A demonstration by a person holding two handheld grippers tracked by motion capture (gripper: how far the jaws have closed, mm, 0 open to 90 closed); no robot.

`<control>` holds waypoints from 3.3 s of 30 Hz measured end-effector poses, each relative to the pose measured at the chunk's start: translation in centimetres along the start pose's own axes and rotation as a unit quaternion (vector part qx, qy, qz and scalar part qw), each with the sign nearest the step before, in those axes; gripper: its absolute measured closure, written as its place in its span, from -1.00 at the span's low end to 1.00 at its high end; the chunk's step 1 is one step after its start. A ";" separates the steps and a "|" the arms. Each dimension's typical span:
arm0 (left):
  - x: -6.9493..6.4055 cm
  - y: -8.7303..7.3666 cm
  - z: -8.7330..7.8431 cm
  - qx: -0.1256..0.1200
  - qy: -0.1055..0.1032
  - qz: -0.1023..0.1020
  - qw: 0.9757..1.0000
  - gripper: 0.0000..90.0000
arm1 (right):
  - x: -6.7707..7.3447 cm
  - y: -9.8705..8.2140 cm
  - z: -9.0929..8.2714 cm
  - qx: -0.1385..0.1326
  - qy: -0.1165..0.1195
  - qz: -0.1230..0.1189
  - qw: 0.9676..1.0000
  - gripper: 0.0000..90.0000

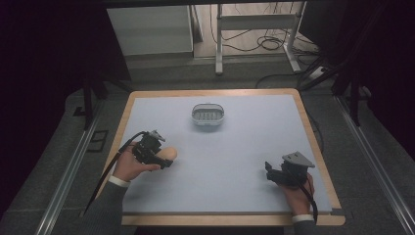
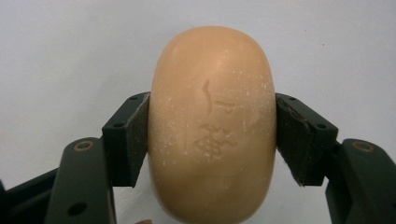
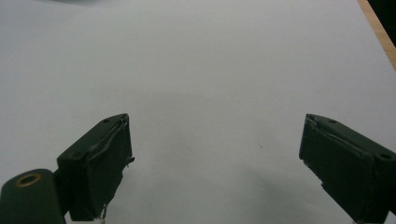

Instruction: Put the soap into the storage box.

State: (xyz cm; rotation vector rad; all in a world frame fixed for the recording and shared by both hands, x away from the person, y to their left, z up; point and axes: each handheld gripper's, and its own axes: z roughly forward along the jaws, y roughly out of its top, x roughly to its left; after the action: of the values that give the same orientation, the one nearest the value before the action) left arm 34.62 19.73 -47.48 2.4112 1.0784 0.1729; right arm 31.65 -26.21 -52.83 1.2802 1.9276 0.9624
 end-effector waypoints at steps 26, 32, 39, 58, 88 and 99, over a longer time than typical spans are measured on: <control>0.2 2.0 -0.2 0.003 0.003 0.012 1.000 -0.28 | 0.0 0.0 0.0 0.001 0.001 0.000 1.000 -0.79; 0.1 2.4 -0.2 0.000 0.003 0.014 1.000 -0.28 | 0.0 0.0 0.0 0.001 0.001 0.000 1.000 -0.79; -0.1 2.9 -0.3 -0.003 0.005 0.020 1.000 -0.28 | 0.0 0.0 0.0 0.001 0.002 0.001 1.000 -0.79; 0.5 3.8 -0.2 -0.005 0.005 0.015 1.000 -0.28 | 0.0 0.0 0.0 0.001 0.001 0.000 1.000 -0.79; 1.6 6.0 0.3 -0.003 0.011 0.015 1.000 -0.28 | 0.0 0.0 0.1 0.002 0.000 -0.001 1.000 -0.79; 1.7 7.9 0.1 -0.009 0.003 0.023 1.000 -0.28 | 0.1 0.0 0.1 0.003 -0.001 -0.003 1.000 -0.79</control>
State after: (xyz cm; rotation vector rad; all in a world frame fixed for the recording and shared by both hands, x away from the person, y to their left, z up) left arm 41.10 16.44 -43.87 2.4223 1.0217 0.2042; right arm 31.69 -26.14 -52.86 1.2772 1.9328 0.9543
